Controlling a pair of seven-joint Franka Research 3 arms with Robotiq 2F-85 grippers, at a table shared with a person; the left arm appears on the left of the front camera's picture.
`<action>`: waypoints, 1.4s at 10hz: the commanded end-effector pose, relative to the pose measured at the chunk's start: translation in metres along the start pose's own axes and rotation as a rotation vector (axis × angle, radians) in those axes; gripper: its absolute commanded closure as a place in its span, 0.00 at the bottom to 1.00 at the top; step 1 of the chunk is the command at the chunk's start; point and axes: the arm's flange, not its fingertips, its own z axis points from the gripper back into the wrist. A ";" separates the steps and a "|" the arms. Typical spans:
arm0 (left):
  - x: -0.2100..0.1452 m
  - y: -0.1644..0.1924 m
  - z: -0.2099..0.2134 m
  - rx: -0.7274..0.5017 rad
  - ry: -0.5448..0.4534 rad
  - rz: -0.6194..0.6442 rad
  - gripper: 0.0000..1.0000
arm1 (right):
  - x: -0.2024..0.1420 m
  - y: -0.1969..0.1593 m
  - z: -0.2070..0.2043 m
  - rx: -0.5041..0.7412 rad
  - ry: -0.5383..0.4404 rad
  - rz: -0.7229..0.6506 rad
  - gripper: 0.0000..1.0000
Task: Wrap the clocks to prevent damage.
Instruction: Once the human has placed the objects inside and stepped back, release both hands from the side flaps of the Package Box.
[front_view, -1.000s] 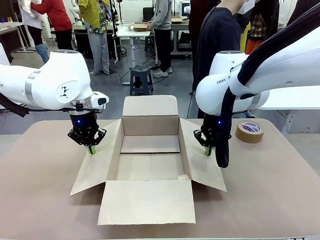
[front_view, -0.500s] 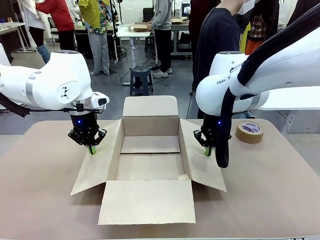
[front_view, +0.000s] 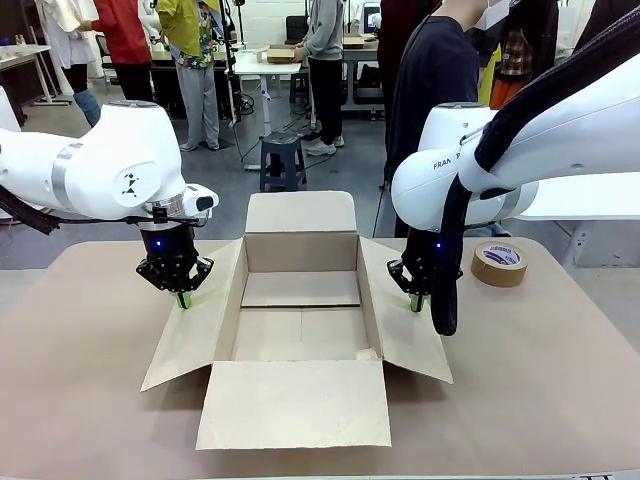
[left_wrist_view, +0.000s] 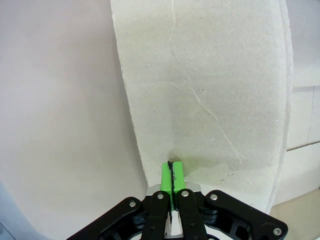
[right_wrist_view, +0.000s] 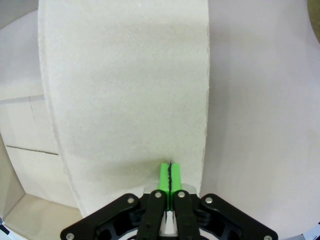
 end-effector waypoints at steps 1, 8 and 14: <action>-0.001 0.001 -0.001 0.015 0.004 0.003 1.00 | 0.000 0.000 -0.001 -0.001 0.002 -0.003 0.99; -0.001 0.001 -0.001 0.015 0.004 0.003 1.00 | 0.000 0.000 -0.001 -0.001 0.002 -0.003 0.99; -0.001 0.001 -0.001 0.015 0.004 0.003 1.00 | 0.000 0.000 -0.001 -0.001 0.002 -0.003 0.99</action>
